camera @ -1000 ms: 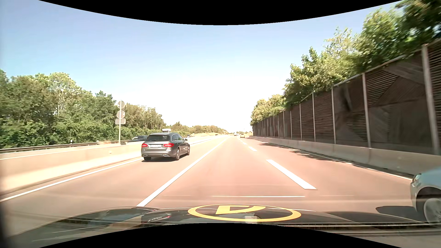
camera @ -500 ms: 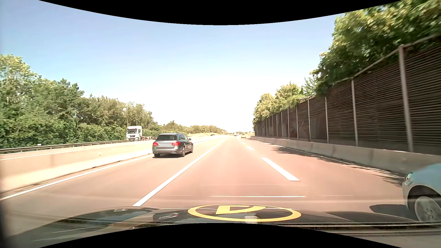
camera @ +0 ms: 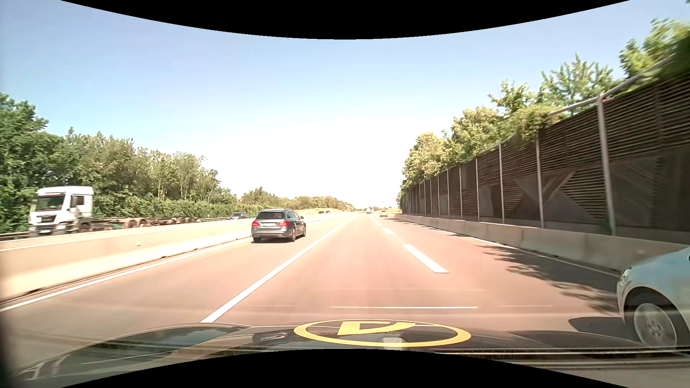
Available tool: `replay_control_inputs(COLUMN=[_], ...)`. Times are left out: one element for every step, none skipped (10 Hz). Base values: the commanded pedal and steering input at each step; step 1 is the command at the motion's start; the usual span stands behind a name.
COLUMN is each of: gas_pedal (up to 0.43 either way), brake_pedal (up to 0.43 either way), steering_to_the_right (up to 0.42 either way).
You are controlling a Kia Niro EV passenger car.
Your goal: Follow the waypoints while adhering to traffic rules and regulations
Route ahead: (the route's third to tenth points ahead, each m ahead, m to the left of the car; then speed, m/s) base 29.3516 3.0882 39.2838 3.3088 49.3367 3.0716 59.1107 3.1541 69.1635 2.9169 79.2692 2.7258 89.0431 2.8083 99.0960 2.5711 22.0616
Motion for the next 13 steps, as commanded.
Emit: replay_control_inputs(gas_pedal=[0.209,0.209,0.209,0.209,0.209,0.209,0.209,0.209,0.209,0.209,0.22,0.22,0.22], brake_pedal=[0.0,0.0,0.0,0.0,0.0,0.0,0.0,0.0,0.0,0.0,0.0,0.0,0.0], steering_to_the_right=[-0.004,-0.004,-0.004,-0.004,-0.004,-0.003,-0.003,-0.003,-0.003,-0.003,-0.003,-0.003,-0.003])
